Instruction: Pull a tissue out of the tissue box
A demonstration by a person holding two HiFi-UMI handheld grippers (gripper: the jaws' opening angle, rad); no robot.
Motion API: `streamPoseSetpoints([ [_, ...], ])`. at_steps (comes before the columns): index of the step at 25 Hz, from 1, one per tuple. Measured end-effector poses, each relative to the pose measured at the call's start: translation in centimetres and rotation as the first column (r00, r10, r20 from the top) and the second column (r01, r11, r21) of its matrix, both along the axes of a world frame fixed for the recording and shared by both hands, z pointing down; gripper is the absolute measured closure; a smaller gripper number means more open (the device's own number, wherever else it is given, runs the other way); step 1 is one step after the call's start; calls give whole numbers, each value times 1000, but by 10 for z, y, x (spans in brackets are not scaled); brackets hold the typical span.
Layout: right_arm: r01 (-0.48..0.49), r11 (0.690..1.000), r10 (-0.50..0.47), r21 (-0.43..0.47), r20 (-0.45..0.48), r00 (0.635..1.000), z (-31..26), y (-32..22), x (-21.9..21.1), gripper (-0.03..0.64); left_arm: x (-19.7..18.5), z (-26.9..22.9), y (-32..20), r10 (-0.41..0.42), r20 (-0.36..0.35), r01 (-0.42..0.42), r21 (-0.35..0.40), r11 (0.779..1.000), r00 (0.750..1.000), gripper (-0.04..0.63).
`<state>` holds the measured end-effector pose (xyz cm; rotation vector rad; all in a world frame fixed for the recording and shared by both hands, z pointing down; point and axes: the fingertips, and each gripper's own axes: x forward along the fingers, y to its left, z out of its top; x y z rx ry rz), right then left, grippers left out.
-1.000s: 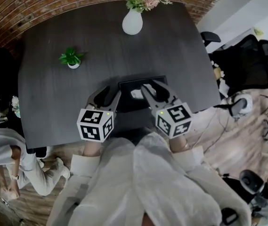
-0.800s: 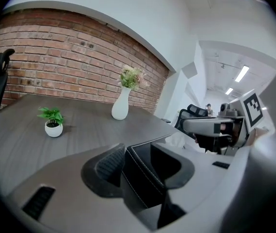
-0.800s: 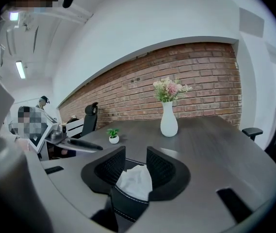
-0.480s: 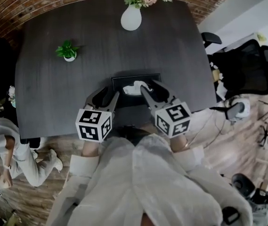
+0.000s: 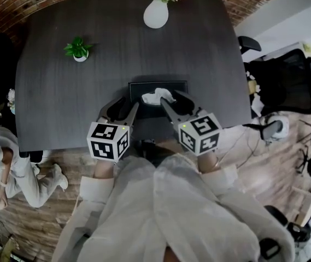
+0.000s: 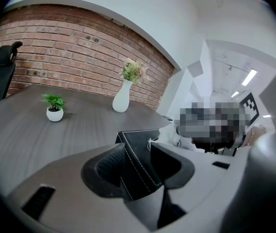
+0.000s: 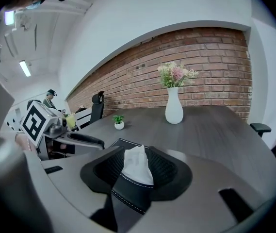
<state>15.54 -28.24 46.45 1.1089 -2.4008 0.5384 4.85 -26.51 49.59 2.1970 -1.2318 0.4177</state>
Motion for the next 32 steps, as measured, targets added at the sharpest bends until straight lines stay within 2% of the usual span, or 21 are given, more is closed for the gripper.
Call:
streamPoseSetpoints([
  [13,56,997,-61,-52,-91,994,19,-6,-15,460,7,11,-3,22,-12,-23,-28,999,1000,446],
  [19,91,993,-104,-79,-180,978,31,-9,-21,460,7,15,-5,40,-29,-41,-40,998,999,445],
  [29,79,990,-110,-119,-276,955,42,-12,-21,462,8,15,-7,60,-37,-61,-45,997,998,445],
  [32,68,990,-103,-126,-296,950,43,-13,-19,482,9,15,-7,67,-41,-69,-45,997,997,445],
])
